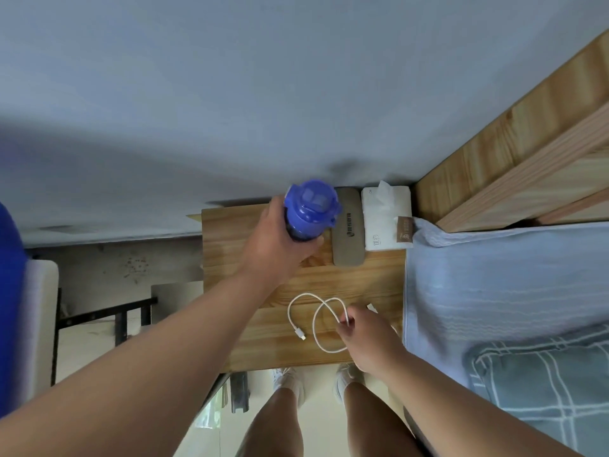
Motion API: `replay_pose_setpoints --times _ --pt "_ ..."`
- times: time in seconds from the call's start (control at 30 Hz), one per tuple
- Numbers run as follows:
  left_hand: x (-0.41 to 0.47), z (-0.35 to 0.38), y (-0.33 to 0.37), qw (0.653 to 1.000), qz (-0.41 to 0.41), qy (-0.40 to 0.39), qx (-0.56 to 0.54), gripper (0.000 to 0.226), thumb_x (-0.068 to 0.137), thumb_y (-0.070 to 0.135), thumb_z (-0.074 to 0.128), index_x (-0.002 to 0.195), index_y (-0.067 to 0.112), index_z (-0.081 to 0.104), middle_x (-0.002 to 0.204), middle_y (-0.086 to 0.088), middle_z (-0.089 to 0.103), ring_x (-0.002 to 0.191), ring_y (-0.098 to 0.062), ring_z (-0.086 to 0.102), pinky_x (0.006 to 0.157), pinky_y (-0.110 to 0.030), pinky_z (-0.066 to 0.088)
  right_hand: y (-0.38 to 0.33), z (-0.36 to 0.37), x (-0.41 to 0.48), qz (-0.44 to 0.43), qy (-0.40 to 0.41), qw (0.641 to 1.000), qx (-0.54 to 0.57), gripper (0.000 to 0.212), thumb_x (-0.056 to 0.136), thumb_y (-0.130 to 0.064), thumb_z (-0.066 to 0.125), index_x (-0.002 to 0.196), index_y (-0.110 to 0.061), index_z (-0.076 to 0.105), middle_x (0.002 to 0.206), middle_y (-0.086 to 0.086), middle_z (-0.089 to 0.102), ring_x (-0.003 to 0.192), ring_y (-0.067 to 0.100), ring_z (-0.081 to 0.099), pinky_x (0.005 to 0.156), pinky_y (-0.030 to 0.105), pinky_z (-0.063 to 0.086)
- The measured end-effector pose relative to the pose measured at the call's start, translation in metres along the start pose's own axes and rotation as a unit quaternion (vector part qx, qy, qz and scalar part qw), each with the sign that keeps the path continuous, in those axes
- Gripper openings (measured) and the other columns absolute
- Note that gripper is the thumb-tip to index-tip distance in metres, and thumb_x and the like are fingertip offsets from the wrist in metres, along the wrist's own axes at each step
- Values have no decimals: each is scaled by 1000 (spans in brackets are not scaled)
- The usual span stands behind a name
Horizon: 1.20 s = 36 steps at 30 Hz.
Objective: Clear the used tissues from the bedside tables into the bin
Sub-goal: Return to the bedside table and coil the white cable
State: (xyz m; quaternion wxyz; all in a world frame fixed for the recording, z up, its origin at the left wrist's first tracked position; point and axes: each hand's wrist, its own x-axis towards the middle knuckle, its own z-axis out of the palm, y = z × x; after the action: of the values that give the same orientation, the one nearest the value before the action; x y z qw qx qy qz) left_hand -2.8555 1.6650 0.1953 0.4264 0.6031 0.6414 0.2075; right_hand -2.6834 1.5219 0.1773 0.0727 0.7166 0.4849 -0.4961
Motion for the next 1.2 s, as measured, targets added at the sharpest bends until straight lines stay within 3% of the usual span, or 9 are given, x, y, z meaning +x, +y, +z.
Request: replay_pose_setpoints --times 0.2,0.37,0.5,0.7,0.83,0.93,1.07,1.13,1.2 --pt "11 15 5 993 -22 48 -109 69 72 19 94 127 29 53 124 -1 68 111 -18 66 94 -32 54 7 -14 -1 2 14 999 48 17 103 -30 55 103 -17 67 94 0 73 86 19 70 81 41 59" --pt "2 25 -3 988 -32 69 -137 73 73 13 95 131 21 52 121 6 65 107 5 62 88 -3 45 9 -16 0 -3 11 998 69 16 103 -30 56 103 -18 67 94 0 74 88 18 72 83 44 60" --pt "1 35 -12 987 -25 66 -147 70 72 6 96 129 7 55 116 7 64 102 8 63 92 -14 51 9 -14 0 -8 12 997 74 16 103 -32 56 104 -20 66 94 -3 74 88 16 72 84 44 61" --pt "16 40 -7 985 -3 72 -156 71 70 8 96 129 16 56 115 19 61 103 18 60 87 -1 46 15 -16 3 3 28 995 95 12 101 -30 57 96 -22 66 90 -5 74 87 15 71 80 39 58" --pt "3 32 -9 982 -54 27 -177 72 72 12 96 131 26 57 122 13 65 108 7 65 88 -12 53 16 -20 -3 13 41 991 126 10 99 -30 58 91 -29 64 87 -7 74 85 9 70 74 32 53" --pt "-26 20 -15 987 -136 23 -85 52 85 39 86 131 32 63 113 23 68 103 10 63 89 -22 51 12 -29 -17 6 36 990 136 10 98 -29 59 89 -30 65 86 -10 75 78 4 68 64 26 48" --pt "-82 -5 -1 975 -145 -161 -46 4 91 57 73 89 60 73 84 31 75 77 17 67 72 -13 49 -3 -56 -55 -35 6 991 133 11 96 -29 60 85 -31 63 83 -10 76 69 5 64 63 27 47" --pt "-110 -21 12 968 -139 -209 -26 5 90 55 76 85 56 75 80 18 76 66 7 65 63 -15 49 -14 -76 -81 -44 2 988 147 11 96 -29 61 85 -30 63 84 -13 77 72 12 69 62 29 49" --pt "-134 -40 31 969 -137 -205 -25 20 94 55 70 91 36 78 76 1 75 65 -1 61 66 -30 53 -26 -97 -109 -45 12 984 173 16 98 -29 59 83 -26 65 82 -13 77 72 21 71 62 34 52"
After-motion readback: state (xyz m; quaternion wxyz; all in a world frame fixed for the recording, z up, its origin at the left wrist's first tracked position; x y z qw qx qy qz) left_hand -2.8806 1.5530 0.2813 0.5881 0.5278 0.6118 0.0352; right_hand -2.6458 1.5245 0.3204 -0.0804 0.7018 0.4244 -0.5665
